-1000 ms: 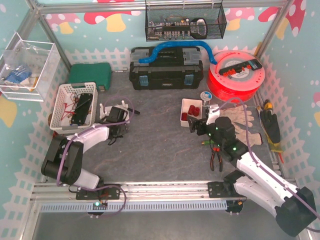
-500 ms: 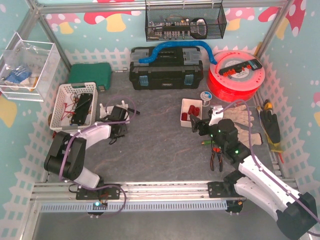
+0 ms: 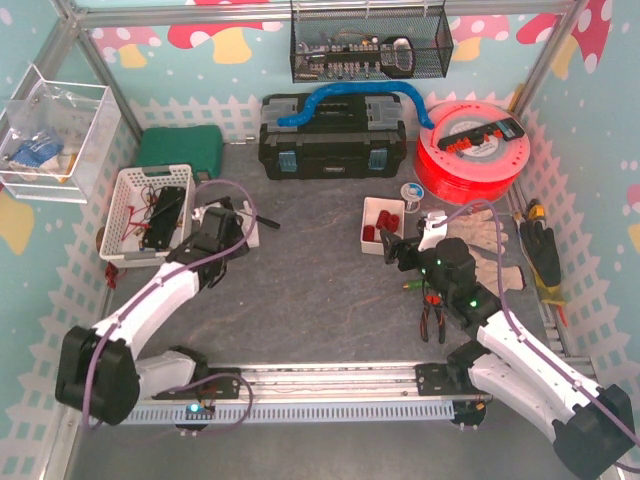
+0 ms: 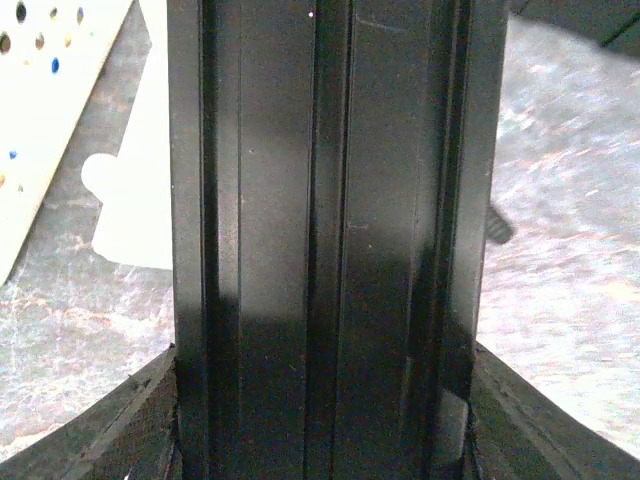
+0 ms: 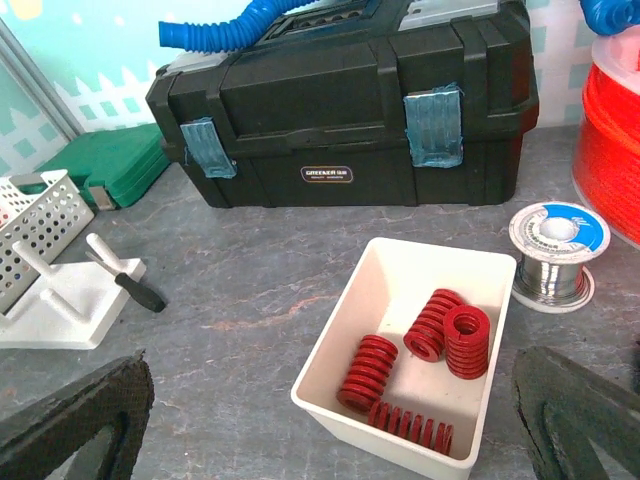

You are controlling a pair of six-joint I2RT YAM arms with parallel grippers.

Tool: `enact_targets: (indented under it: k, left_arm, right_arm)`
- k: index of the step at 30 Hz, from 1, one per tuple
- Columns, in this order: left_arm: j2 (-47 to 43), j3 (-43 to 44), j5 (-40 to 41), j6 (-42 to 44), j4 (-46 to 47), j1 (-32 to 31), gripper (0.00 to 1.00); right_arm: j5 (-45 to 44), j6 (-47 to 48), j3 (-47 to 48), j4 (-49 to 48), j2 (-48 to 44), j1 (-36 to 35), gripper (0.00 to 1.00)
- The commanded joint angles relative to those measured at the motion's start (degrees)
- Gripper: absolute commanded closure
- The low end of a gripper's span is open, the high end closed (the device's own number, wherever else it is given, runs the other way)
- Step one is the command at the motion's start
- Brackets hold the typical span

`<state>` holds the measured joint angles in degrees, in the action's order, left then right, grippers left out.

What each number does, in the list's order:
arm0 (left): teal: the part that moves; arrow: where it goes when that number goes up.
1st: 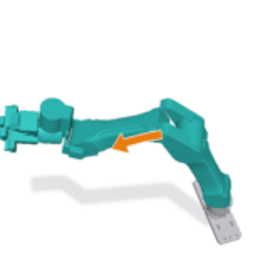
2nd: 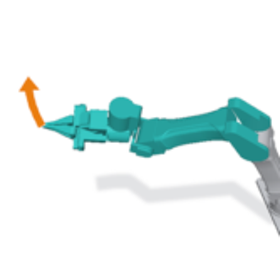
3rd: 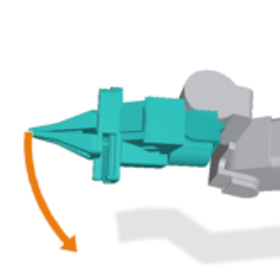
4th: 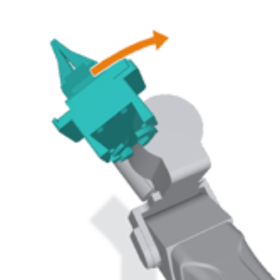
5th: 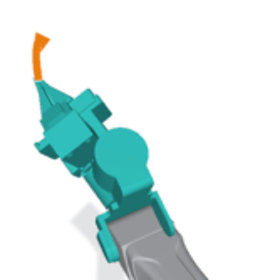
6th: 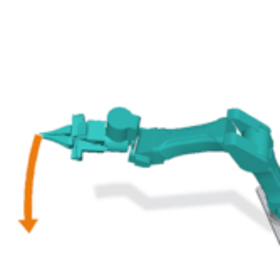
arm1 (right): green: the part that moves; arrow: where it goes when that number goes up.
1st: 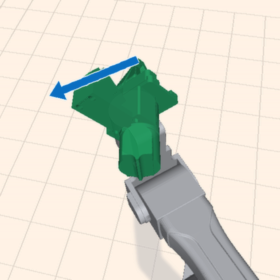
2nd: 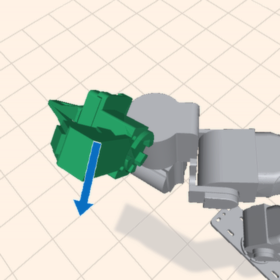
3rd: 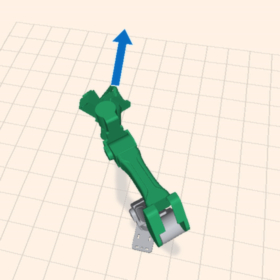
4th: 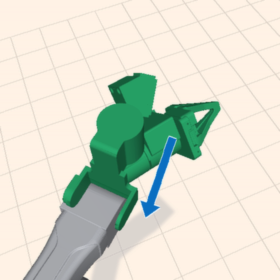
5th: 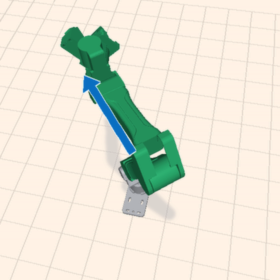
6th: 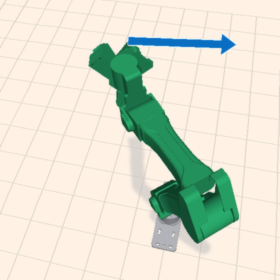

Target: Install the large spring

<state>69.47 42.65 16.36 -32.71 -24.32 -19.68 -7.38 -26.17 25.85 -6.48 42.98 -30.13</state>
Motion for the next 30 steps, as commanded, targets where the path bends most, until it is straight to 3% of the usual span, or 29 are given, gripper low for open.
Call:
enact_targets:
  k: [1, 4, 8, 11, 15, 17, 18, 23, 30]
  left_arm:
    - [-5.84, 1.17, -3.53, 0.32, 4.10, -0.71, 0.77]
    - [-9.53, -0.75, -3.69, -3.17, 3.41, -1.90, 0.80]
    - [-19.24, -11.52, -7.69, -19.82, 6.50, -2.25, 0.82]
    - [-26.24, -19.31, -9.80, -31.14, 7.87, -2.62, 0.89]
    - [-34.54, -24.87, -2.39, -41.72, 4.51, -2.54, 0.91]
    - [-37.41, -26.70, 0.77, -44.39, 2.59, -2.51, 1.00]
    - [-38.16, -27.26, 2.44, -47.68, -0.08, -2.35, 1.00]
    - [-33.09, -26.61, 3.01, -61.01, -12.55, 2.45, 1.00]
    - [-19.86, -24.22, -3.05, -58.69, -12.29, 13.75, 1.00]
  right_arm:
    - [-1.08, -0.19, -0.63, -0.99, -0.36, -0.46, 0.03]
    - [-1.33, -0.19, -0.64, -0.91, -0.41, -0.48, 0.03]
    - [-1.16, -0.27, -0.93, -1.22, -0.55, -0.46, 0.03]
    - [-0.55, -0.36, -0.73, -1.53, 0.28, -0.46, 0.03]
    - [0.17, -0.46, -0.51, -1.44, 0.87, -0.47, 0.03]
    - [-0.11, -0.37, -0.43, -1.17, 0.53, -0.46, 0.03]
    - [-0.41, -0.37, -0.61, -1.17, 0.23, -0.46, 0.03]
    - [-0.43, -0.45, -0.67, -1.36, 0.35, -0.47, 0.03]
    - [0.30, -0.60, -0.28, -1.41, 2.27, -0.46, 0.03]
